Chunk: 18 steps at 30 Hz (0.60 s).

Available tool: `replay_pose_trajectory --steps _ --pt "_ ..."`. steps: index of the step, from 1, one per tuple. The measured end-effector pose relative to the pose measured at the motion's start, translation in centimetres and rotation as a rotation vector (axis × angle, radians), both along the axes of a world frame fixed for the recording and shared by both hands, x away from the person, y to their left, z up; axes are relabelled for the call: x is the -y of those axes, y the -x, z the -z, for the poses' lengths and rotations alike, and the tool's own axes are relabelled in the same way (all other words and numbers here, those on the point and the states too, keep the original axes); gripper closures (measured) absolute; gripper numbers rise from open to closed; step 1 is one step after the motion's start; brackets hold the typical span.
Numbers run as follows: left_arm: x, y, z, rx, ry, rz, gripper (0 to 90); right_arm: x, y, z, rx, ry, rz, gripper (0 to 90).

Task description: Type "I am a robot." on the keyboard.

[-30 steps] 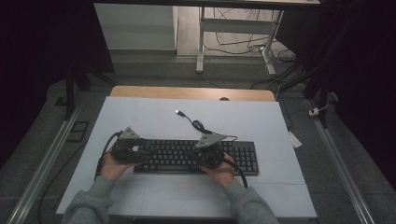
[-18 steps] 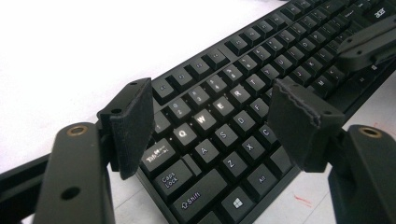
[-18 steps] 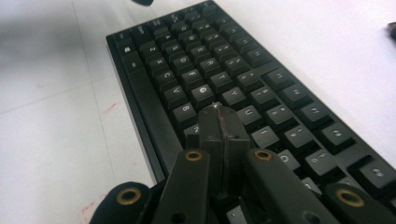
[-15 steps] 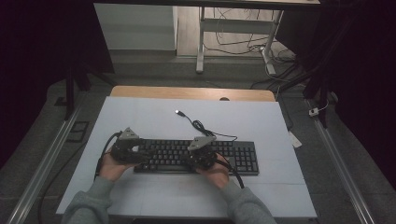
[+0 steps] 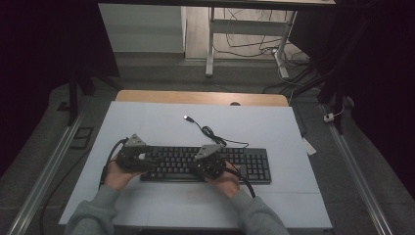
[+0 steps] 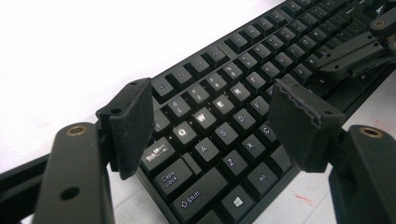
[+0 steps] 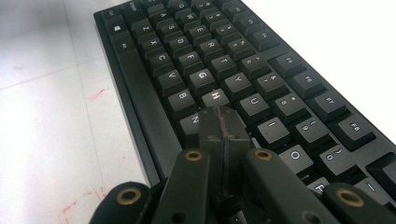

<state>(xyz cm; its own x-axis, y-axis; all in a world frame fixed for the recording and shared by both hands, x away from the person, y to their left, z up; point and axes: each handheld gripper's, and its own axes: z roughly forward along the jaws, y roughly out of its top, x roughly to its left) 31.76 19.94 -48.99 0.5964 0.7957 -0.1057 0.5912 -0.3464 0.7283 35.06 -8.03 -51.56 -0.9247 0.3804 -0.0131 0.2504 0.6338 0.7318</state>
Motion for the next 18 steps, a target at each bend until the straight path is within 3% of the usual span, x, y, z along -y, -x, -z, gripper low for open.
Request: replay_pose_trajectory --steps 12,14,18 --pt "0.01 0.02 0.0 0.001 -0.002 0.001 31.3 -0.13 0.04 0.37 -0.007 0.003 0.008 90.0" --pt "0.01 0.05 -0.03 0.003 -0.002 -0.001 31.3 -0.03 0.06 0.17 0.012 0.013 0.004 90.0" --pt "-0.12 0.03 -0.05 0.002 -0.002 -0.001 31.3 0.5 0.09 -0.4 0.014 -0.037 0.015 90.0"
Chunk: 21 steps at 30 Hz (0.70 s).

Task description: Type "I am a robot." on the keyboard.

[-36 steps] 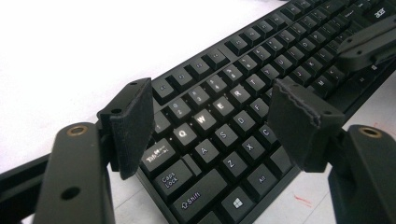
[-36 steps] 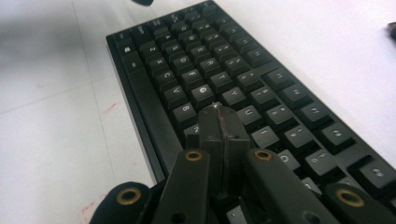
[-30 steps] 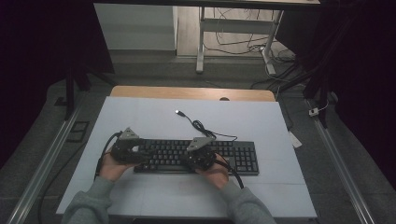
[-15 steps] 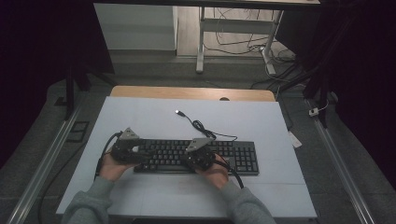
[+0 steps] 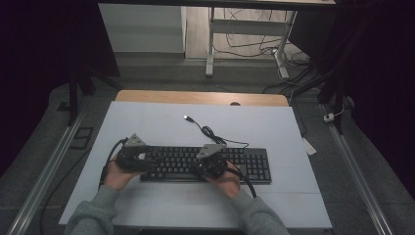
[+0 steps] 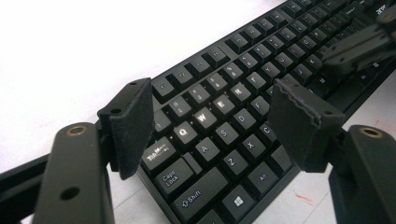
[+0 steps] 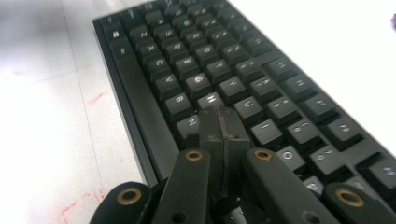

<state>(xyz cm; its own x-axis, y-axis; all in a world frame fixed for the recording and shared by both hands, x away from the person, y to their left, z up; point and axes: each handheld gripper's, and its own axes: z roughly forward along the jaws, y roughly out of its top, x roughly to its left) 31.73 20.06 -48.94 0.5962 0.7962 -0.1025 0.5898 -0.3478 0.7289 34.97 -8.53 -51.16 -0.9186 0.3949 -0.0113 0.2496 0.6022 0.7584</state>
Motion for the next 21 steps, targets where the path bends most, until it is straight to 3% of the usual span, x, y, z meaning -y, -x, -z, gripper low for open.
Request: replay_pose_trajectory --steps 9,21 --pt "0.0 0.1 -0.1 0.005 0.002 -0.002 31.3 2.2 -0.2 -0.7 0.004 -0.034 0.043 89.9" --pt "-0.1 0.2 -0.1 0.005 0.001 0.0 31.3 6.0 0.0 -1.1 0.019 -0.059 0.135 64.6"
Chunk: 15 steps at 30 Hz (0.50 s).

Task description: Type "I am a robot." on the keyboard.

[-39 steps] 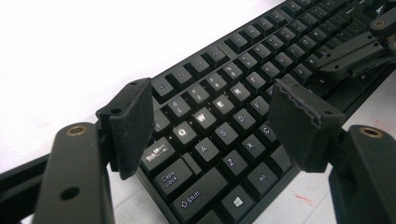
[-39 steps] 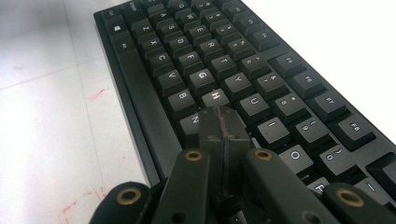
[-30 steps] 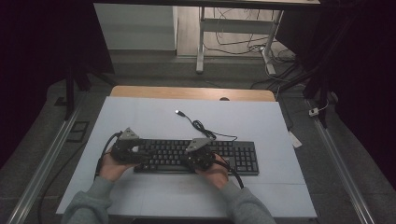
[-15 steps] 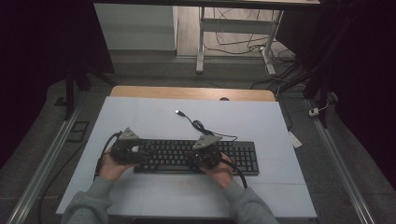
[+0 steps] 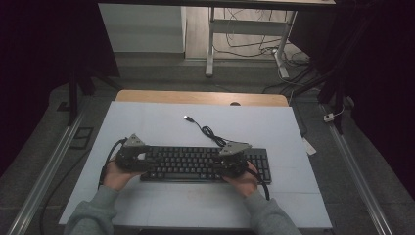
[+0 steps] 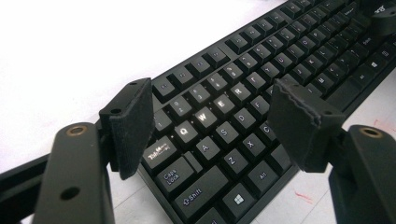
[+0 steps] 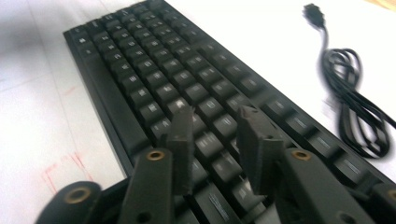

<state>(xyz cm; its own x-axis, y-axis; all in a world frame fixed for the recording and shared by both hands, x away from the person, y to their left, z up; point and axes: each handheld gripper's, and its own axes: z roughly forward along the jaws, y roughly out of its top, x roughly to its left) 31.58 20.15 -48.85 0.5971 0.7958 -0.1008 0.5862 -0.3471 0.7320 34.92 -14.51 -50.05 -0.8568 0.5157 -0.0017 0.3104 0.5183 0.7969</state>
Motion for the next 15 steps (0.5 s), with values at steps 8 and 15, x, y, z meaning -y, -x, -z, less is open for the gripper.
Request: replay_pose_trajectory --steps 8,15 --pt "-0.1 0.0 0.0 0.0 0.001 -0.001 31.3 3.4 0.8 -0.3 0.03 0.001 0.045 54.3" --pt "-0.1 0.0 0.0 -0.001 0.0 0.001 31.2 6.2 1.4 -0.4 0.043 -0.013 0.083 49.5"
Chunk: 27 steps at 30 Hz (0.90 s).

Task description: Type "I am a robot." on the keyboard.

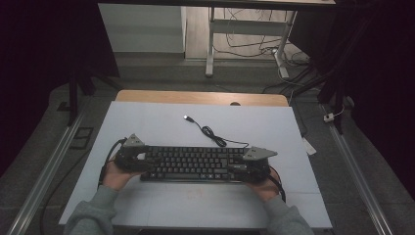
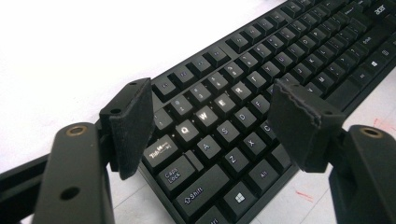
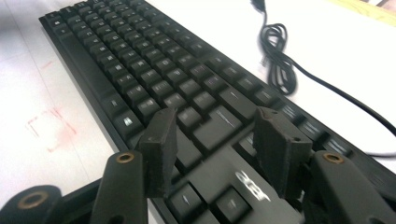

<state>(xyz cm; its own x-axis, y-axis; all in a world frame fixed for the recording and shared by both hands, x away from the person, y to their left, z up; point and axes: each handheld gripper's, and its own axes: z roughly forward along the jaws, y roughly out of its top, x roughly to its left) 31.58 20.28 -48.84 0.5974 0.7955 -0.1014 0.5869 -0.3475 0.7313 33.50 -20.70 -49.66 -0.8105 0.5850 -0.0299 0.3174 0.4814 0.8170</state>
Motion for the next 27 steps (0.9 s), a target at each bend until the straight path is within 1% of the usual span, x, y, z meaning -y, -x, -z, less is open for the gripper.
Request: replay_pose_trajectory --steps 3,6,15,25,27 --pt "0.0 0.0 0.0 -0.001 0.0 -0.002 30.9 0.9 0.1 0.1 -0.002 0.003 0.017 49.3" --pt "0.1 0.0 0.0 -0.003 0.0 -0.004 30.6 1.4 0.2 0.2 -0.004 0.006 0.031 49.3" --pt "0.3 0.0 0.0 0.002 -0.005 0.006 31.1 1.2 0.0 0.3 0.006 0.016 0.012 49.5" --pt "1.6 0.5 0.0 0.006 -0.029 0.063 34.3 1.1 0.0 0.3 0.008 0.019 0.008 49.9" --pt "1.9 0.6 0.0 0.004 -0.025 0.079 35.4 1.1 0.0 0.3 0.007 0.02 0.011 50.0"
